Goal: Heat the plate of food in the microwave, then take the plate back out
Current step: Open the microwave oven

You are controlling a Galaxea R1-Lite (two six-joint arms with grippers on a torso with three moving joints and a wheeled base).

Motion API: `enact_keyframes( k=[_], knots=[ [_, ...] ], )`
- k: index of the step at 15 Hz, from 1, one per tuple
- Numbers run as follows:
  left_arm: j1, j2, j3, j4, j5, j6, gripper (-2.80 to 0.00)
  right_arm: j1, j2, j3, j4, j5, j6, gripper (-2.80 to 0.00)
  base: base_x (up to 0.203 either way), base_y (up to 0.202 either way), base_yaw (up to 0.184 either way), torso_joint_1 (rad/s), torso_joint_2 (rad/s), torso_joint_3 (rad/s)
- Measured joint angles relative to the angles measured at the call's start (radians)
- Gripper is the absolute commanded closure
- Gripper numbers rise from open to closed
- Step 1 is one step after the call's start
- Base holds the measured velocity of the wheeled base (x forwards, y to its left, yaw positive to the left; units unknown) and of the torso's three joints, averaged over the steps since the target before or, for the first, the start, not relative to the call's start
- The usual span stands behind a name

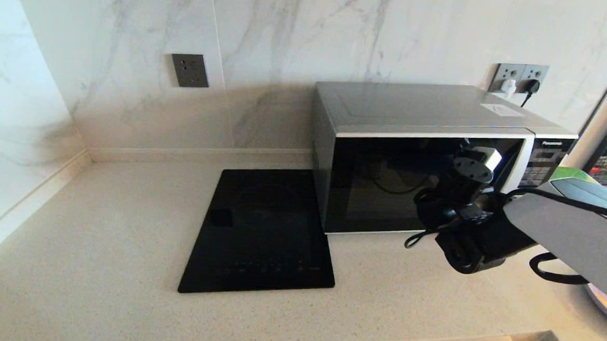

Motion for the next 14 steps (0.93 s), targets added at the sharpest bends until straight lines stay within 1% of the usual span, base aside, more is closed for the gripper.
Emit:
enact_keyframes(
  k=[12,13,14],
  knots=[
    [0.0,0.0,0.0,0.0,0.0,0.0,0.0,0.001,0.002,0.015,-0.005,0.0,0.001,-2.8,0.0,0.0,0.0,0.0,0.0,0.0],
    [0.0,0.0,0.0,0.0,0.0,0.0,0.0,0.0,0.005,0.017,-0.011,0.0,0.001,0.0,0.0,0.0,0.0,0.0,0.0,0.0],
    [0.0,0.0,0.0,0.0,0.0,0.0,0.0,0.0,0.007,0.018,-0.012,0.0,0.001,0.0,0.0,0.0,0.0,0.0,0.0,0.0]
  ],
)
